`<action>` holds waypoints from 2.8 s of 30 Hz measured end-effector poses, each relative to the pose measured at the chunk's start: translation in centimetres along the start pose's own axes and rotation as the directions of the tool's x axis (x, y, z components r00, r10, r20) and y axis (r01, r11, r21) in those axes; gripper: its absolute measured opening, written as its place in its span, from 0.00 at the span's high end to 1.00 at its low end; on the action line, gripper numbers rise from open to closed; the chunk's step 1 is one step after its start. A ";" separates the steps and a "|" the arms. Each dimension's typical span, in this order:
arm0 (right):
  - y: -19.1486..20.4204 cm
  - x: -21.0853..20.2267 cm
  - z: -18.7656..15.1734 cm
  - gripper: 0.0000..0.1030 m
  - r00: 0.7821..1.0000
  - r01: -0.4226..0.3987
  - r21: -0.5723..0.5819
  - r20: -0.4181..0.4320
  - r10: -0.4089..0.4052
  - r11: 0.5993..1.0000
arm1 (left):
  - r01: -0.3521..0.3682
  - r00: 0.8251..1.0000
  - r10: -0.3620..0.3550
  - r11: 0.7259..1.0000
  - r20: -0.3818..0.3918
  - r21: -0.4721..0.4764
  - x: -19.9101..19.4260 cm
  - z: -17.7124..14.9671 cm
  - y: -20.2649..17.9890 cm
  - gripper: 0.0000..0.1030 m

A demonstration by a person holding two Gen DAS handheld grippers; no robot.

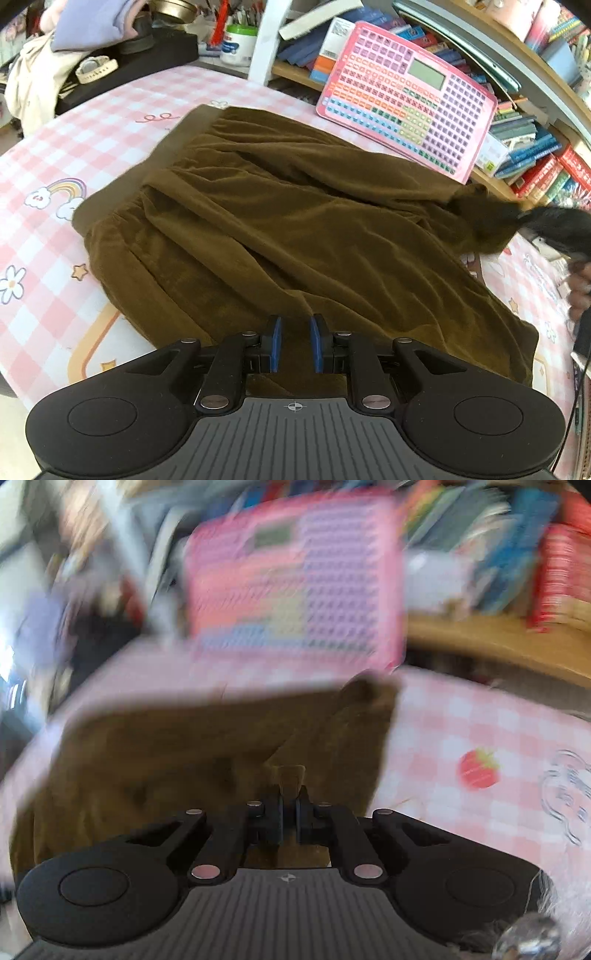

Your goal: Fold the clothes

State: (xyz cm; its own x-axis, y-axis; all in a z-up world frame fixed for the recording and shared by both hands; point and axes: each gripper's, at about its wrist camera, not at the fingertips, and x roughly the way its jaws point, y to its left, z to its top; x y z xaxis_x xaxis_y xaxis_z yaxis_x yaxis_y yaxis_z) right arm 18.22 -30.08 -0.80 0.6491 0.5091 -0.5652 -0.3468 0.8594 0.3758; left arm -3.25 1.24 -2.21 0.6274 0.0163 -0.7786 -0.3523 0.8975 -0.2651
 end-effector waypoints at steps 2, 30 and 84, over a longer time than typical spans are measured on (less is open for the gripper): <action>-3.3 -1.7 0.5 0.93 0.980 0.166 0.233 0.072 -0.187 0.958 | -0.006 1.000 0.006 1.000 -0.003 -0.022 0.1 -0.1 0.5 0.82; 2.6 -7.2 -12.6 0.60 0.926 0.323 -0.156 -0.154 -0.346 0.934 | -0.076 0.990 0.111 0.941 0.090 -0.330 0.0 4.4 12.1 0.64; -3.2 -2.3 0.0 0.94 0.987 -0.118 -0.088 -0.117 0.108 0.989 | 0.048 0.997 -0.037 0.986 0.072 -0.158 -1.0 1.3 5.5 0.80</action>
State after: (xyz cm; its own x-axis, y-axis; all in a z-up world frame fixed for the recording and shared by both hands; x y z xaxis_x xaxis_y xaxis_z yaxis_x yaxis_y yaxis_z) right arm 17.83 -33.97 -0.73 0.5242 0.6009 -0.6035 -0.4791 0.7939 0.3743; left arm -4.93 6.74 -2.20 0.6884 0.0144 -0.7252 -0.4266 0.8166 -0.3888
